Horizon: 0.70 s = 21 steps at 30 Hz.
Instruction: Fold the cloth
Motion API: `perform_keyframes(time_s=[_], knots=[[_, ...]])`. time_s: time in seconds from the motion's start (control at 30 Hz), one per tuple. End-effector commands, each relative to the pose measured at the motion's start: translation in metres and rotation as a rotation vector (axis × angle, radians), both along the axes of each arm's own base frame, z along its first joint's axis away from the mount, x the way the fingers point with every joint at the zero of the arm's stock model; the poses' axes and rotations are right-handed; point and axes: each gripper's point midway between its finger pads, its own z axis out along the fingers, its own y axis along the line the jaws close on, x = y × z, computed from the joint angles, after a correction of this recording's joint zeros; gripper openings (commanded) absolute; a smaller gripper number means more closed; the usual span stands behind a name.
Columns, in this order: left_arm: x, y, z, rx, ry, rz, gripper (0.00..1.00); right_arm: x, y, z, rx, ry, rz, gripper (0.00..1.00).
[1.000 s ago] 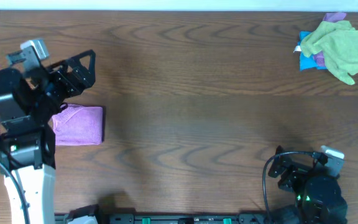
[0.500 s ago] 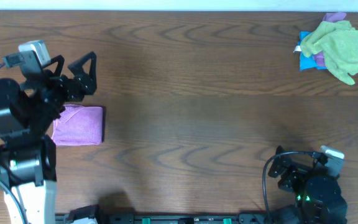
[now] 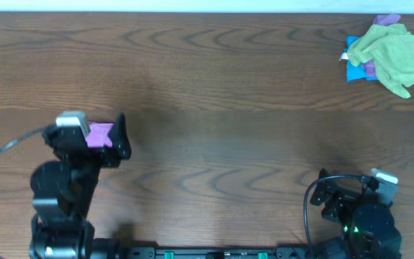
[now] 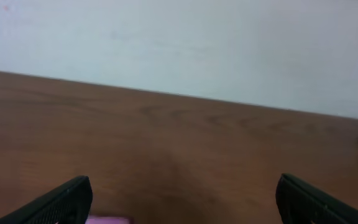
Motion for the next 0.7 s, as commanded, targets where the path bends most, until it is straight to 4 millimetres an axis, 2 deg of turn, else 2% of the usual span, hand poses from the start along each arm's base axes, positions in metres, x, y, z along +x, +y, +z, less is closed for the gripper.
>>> perform_keyframes(time_s=[0.0, 0.17, 0.33, 0.67], knots=[[-0.014, 0.005, -0.015, 0.078, -0.005, 0.016, 0.95, 0.000, -0.003, -0.001, 0.001, -0.002, -0.021, 0.99], [-0.038, 0.006, -0.050, 0.168, 0.053, -0.009, 0.96, 0.000, -0.003, -0.001, 0.001, -0.002, -0.021, 0.99], [-0.053, 0.008, -0.075, 0.175, 0.098, -0.004, 0.95, 0.000, -0.003, 0.000, 0.001, -0.002, -0.021, 0.99], [-0.067, 0.008, -0.122, 0.212, 0.185, -0.021, 0.95, 0.000, -0.003, 0.000, 0.001, -0.002, -0.021, 0.99]])
